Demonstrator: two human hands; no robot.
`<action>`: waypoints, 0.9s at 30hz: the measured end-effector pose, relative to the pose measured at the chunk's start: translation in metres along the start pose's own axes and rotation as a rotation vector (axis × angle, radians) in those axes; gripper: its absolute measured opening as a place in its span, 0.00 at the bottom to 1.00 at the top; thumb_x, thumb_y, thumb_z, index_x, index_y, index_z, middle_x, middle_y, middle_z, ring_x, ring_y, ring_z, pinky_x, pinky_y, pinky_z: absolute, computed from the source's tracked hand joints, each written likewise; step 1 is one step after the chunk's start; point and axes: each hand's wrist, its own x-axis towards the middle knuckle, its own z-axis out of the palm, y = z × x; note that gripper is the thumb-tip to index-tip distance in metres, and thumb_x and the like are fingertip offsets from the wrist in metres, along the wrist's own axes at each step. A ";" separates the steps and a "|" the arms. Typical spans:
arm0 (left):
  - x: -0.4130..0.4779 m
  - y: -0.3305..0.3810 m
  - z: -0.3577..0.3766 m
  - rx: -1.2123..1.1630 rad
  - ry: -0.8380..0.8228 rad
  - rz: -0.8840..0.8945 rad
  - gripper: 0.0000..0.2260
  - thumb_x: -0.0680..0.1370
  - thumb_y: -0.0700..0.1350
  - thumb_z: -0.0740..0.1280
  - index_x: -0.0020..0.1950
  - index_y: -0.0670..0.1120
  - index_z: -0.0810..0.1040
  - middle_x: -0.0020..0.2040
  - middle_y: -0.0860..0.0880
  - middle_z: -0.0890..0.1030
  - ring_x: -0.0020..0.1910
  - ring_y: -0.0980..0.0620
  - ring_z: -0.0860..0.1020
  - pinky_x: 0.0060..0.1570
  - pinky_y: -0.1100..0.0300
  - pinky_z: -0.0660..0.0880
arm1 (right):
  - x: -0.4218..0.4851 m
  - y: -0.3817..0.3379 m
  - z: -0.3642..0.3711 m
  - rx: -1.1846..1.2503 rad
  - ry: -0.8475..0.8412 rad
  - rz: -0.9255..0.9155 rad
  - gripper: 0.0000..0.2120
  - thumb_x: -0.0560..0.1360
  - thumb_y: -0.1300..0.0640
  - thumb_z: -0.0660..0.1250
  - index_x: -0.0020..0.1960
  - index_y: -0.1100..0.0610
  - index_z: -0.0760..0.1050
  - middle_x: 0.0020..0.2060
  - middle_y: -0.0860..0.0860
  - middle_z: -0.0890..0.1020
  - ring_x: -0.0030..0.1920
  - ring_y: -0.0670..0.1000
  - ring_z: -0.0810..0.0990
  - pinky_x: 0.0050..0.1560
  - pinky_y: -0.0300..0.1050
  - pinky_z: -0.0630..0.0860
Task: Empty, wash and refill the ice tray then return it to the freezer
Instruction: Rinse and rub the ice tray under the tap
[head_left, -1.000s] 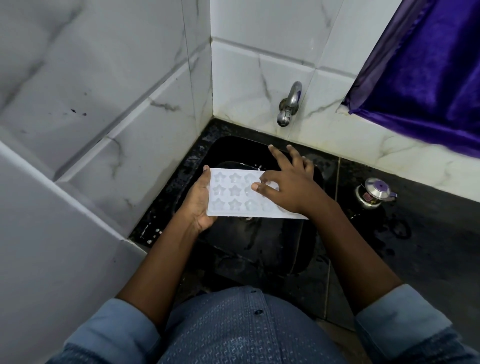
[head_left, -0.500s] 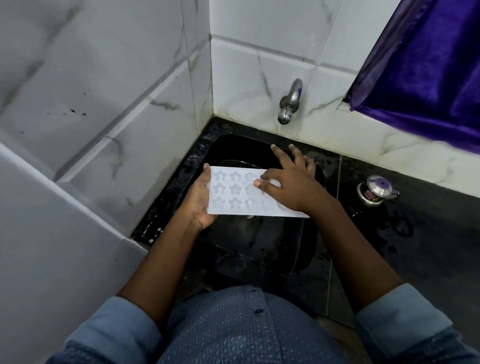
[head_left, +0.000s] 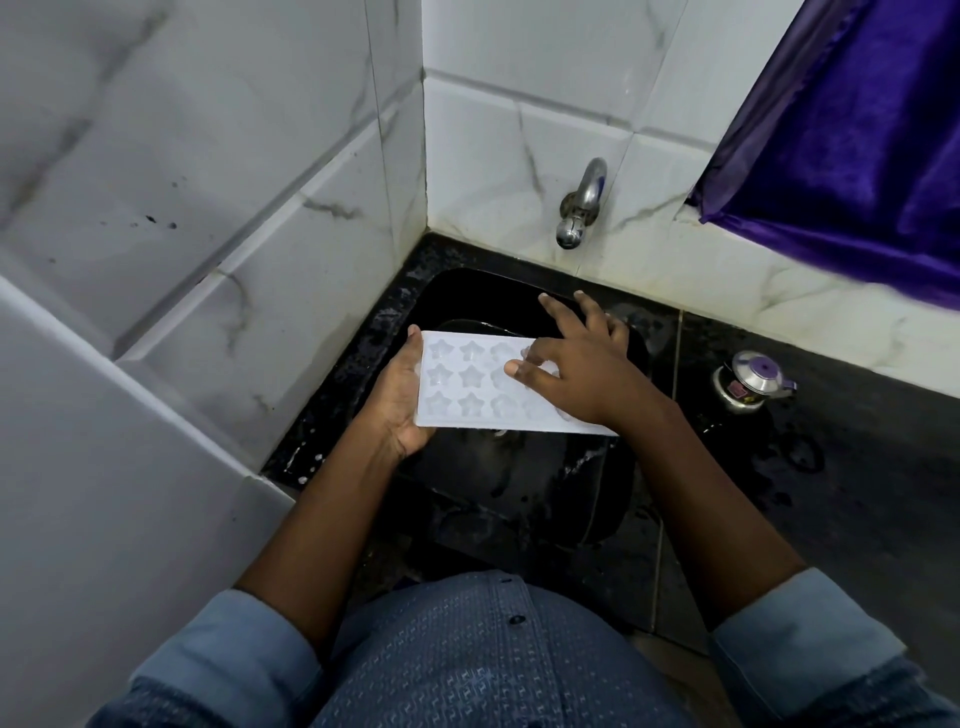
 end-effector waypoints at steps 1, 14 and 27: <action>-0.001 0.000 0.000 0.001 -0.004 -0.003 0.33 0.85 0.68 0.52 0.69 0.43 0.80 0.63 0.39 0.85 0.59 0.39 0.85 0.57 0.43 0.80 | 0.000 -0.001 0.000 0.002 -0.003 -0.003 0.25 0.80 0.28 0.56 0.53 0.44 0.82 0.85 0.47 0.49 0.84 0.55 0.37 0.77 0.61 0.37; -0.009 -0.006 0.006 0.017 -0.037 -0.027 0.34 0.85 0.68 0.51 0.70 0.43 0.80 0.63 0.38 0.84 0.61 0.38 0.84 0.60 0.43 0.80 | 0.007 -0.015 0.005 -0.047 0.008 -0.068 0.24 0.79 0.27 0.56 0.60 0.41 0.81 0.86 0.47 0.47 0.84 0.56 0.37 0.78 0.66 0.40; -0.008 0.001 0.005 -0.015 -0.027 -0.020 0.34 0.85 0.68 0.51 0.69 0.43 0.80 0.61 0.38 0.85 0.57 0.39 0.86 0.54 0.44 0.81 | 0.008 -0.023 0.005 -0.061 -0.002 -0.042 0.26 0.81 0.27 0.53 0.64 0.38 0.80 0.86 0.49 0.47 0.84 0.58 0.38 0.78 0.67 0.42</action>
